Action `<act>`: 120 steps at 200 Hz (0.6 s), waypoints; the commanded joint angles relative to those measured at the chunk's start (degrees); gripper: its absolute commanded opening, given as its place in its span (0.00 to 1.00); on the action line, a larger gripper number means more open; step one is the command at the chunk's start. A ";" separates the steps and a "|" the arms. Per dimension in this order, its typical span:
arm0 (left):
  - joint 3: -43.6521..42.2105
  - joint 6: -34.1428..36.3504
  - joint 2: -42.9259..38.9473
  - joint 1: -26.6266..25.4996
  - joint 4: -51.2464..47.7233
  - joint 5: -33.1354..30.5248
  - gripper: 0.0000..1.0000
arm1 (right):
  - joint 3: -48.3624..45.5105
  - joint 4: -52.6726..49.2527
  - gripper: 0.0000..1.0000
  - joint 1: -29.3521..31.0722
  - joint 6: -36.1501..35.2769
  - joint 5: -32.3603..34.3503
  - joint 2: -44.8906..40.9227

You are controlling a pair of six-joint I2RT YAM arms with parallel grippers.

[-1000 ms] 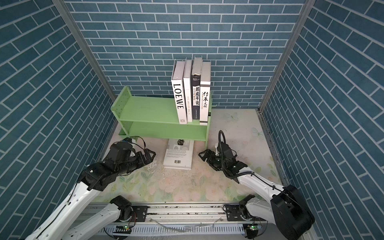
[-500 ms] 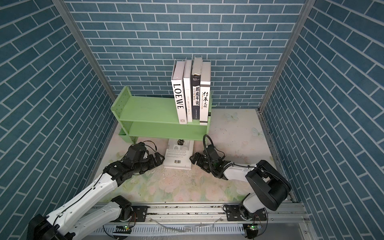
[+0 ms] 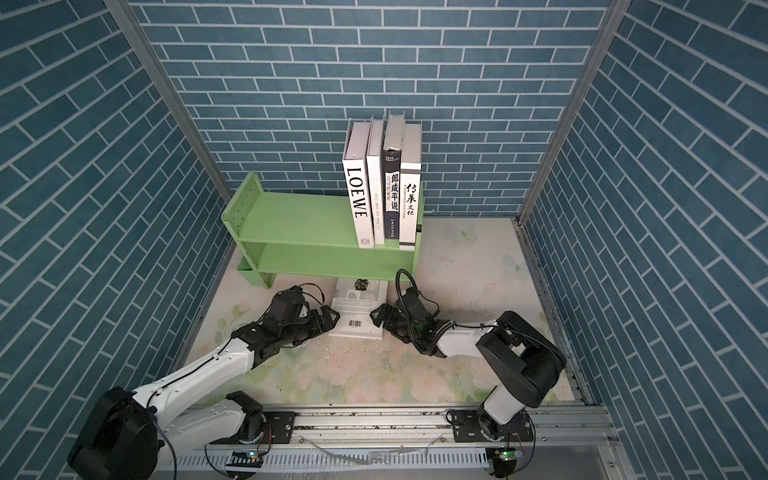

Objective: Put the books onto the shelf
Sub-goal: 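Tilt the LOVER booklet up on its edge with the left gripper while right braces it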

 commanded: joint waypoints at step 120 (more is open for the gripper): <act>3.81 0.71 2.60 -1.31 3.95 8.34 0.97 | 10.65 -9.12 0.85 4.91 -5.25 -7.28 0.47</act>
